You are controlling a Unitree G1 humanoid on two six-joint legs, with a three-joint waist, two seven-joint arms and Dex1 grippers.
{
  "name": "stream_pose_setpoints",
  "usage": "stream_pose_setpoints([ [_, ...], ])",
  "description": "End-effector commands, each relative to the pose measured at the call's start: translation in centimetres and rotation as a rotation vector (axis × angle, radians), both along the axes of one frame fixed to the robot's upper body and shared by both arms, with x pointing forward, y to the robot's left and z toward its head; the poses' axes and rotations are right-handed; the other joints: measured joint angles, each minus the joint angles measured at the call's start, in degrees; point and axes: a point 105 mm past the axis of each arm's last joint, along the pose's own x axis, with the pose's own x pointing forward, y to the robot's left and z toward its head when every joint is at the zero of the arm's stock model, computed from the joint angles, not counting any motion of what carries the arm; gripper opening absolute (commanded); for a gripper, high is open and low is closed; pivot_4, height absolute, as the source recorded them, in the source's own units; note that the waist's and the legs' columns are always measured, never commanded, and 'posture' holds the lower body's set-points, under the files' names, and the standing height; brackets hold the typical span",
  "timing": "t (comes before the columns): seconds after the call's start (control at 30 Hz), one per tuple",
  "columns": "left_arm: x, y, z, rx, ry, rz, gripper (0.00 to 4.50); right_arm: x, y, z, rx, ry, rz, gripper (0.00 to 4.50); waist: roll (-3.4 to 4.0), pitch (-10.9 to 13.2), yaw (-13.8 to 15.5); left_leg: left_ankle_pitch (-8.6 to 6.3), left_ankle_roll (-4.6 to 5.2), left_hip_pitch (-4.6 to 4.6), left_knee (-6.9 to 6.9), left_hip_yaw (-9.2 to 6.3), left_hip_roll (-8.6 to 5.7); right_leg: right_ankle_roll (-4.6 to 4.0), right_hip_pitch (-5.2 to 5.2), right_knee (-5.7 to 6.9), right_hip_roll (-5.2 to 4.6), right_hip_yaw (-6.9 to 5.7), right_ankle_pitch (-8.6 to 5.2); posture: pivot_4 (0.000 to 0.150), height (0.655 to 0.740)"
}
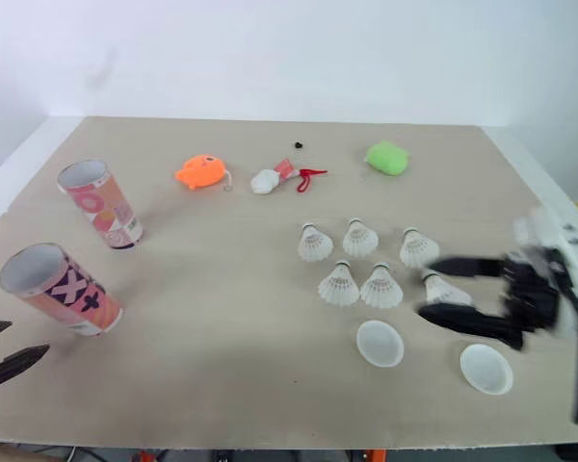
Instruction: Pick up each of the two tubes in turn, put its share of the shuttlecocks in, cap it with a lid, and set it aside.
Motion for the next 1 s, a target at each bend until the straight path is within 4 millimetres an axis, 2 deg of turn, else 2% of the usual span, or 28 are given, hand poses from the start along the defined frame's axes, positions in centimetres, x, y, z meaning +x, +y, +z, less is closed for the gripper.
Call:
stream_pose_setpoints([
  [0.03,0.5,-2.0,-1.1,-0.016,-0.149,0.041,4.50,1.0,5.2,0.2,0.060,-0.099,0.186,4.33,0.02,0.01,0.05,0.00,0.00,-0.03,0.00,0.01,-0.02,0.03,-0.01,0.00,-0.01,0.03,0.01,0.150,0.7400],
  [0.13,0.7,-3.1,-2.1,-0.061,-0.178,0.070,4.50,1.3,6.3,0.0,0.083,-0.088,0.234,4.33,0.00,-0.01,0.13,0.00,0.00,-0.03,-0.01,-0.01,-0.04,0.04,0.00,-0.01,-0.01,0.01,0.01,0.150,0.7400],
  [0.2,1.1,-2.7,-2.4,-0.088,-0.217,0.137,4.50,1.8,7.0,0.0,0.093,-0.090,0.258,4.33,-0.18,-0.06,0.42,-0.02,0.01,-0.16,0.03,-0.04,-0.13,0.21,0.00,0.00,-0.04,-0.07,0.13,0.150,0.7400],
  [0.4,2.5,-3.8,-3.7,-0.120,-0.231,0.145,4.50,2.3,8.5,-0.8,0.090,-0.081,0.313,4.33,-0.20,-0.06,0.17,-0.04,0.03,-0.12,0.05,-0.12,-0.08,0.22,0.03,0.01,-0.05,-0.14,0.15,0.150,0.7400],
  [0.57,5.3,-4.3,-4.6,-0.132,-0.278,0.172,4.50,2.7,10.8,-1.5,0.144,-0.069,0.343,4.33,-0.19,-0.07,0.10,0.02,0.11,-0.04,0.12,-0.13,0.07,0.13,0.06,0.09,0.20,-0.17,0.34,0.150,0.7400],
  [0.8,7.5,-3.5,-4.8,-0.119,-0.325,0.192,4.50,3.8,11.6,-2.2,0.146,-0.086,0.295,4.33,-0.19,-0.08,0.07,0.02,0.11,-0.08,0.15,-0.10,0.08,0.02,0.04,0.09,0.16,-0.16,0.45,0.150,0.7400],
  [1.0,8.6,-3.4,-4.9,-0.119,-0.344,0.184,4.50,4.3,11.7,-2.5,0.163,-0.094,0.249,4.33,-0.18,-0.08,0.07,0.02,0.11,-0.07,0.15,-0.11,0.09,0.03,0.04,0.09,0.16,-0.17,0.45,0.150,0.7400],
])
